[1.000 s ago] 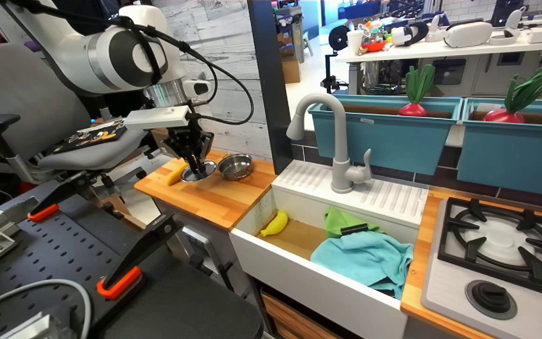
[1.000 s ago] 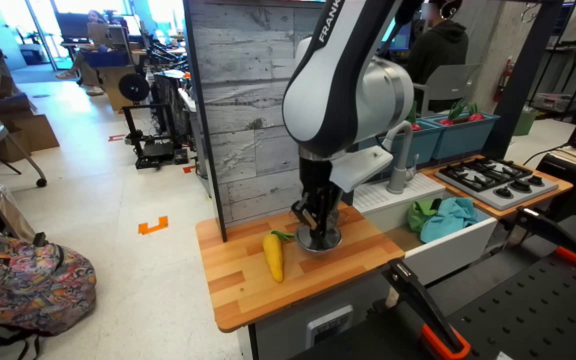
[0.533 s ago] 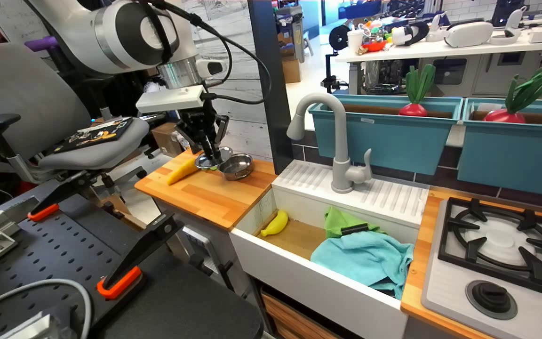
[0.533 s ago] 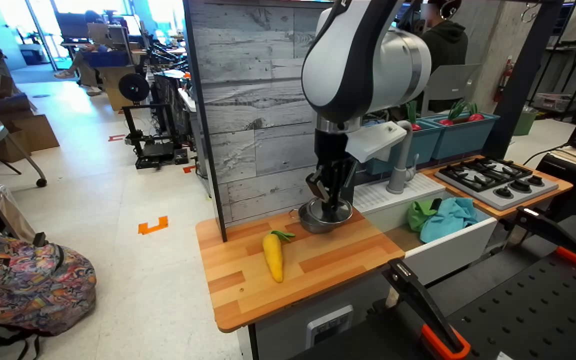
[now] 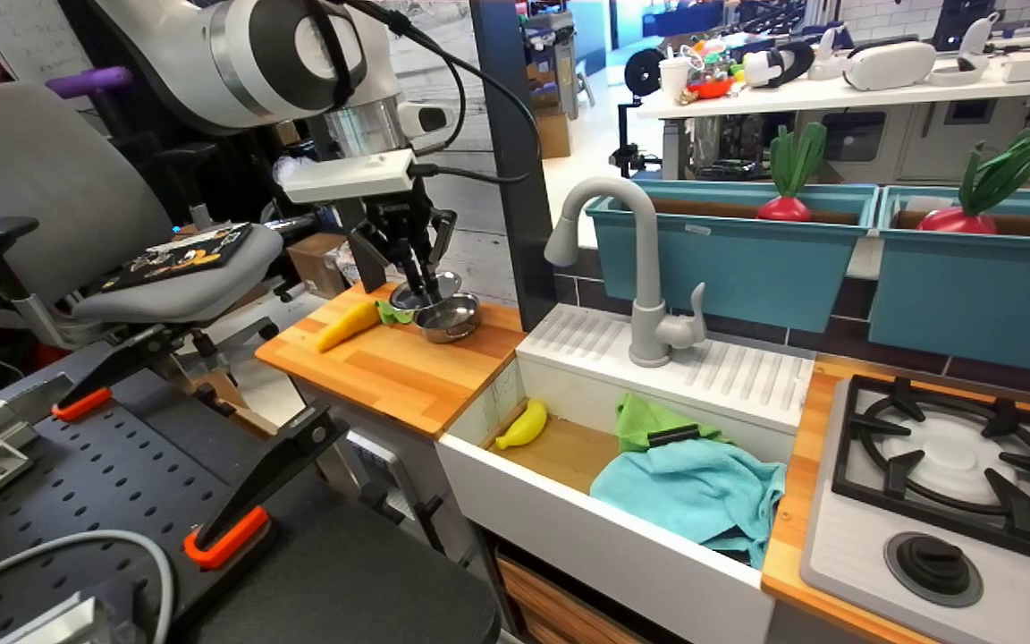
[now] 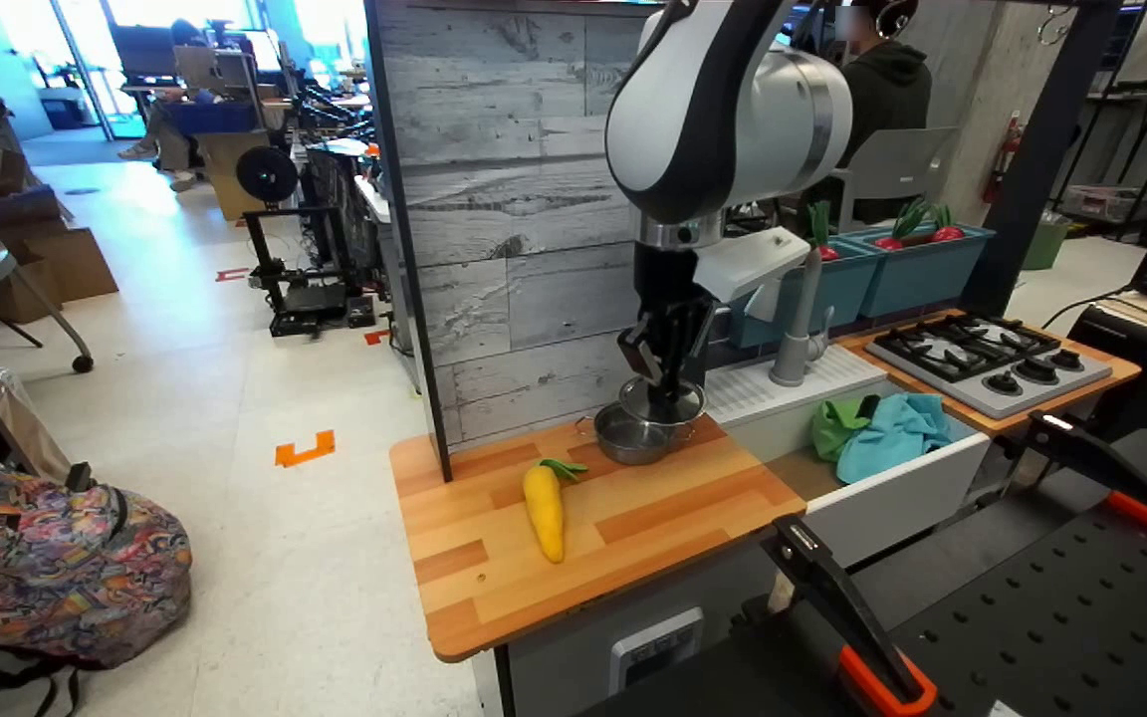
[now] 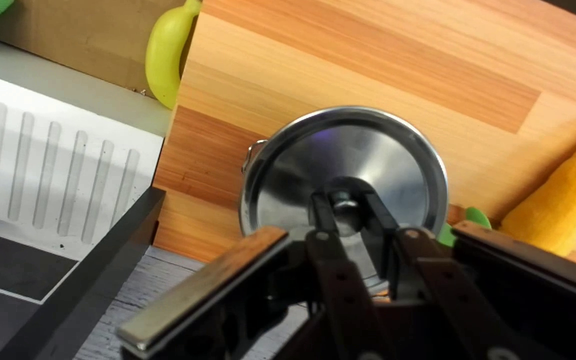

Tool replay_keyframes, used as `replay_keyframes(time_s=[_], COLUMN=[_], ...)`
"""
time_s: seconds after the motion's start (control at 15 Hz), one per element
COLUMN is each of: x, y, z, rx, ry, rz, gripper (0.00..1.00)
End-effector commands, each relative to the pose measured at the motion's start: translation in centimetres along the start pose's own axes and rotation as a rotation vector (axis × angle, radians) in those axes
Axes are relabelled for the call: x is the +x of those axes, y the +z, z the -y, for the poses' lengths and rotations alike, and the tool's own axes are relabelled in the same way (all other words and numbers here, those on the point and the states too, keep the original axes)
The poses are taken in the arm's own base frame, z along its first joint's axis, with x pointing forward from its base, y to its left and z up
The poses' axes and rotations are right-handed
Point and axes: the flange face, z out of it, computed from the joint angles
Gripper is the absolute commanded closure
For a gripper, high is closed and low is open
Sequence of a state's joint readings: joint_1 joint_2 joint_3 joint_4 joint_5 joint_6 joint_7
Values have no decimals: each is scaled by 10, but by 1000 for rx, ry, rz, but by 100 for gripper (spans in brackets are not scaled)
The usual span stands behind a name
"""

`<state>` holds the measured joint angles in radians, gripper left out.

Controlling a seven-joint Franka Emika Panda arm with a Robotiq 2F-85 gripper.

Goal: Cover the pot with the silver lid

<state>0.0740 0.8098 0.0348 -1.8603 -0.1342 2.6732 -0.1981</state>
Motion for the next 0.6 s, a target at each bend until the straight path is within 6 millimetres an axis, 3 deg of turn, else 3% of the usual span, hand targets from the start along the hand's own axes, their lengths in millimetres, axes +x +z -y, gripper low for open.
replay_keyframes(time_s=[0.0, 0.53], x=[14, 37], y=[12, 35], z=[-1, -6], rx=[13, 26], ry=[-22, -17], rz=[21, 48], gripper=[95, 95])
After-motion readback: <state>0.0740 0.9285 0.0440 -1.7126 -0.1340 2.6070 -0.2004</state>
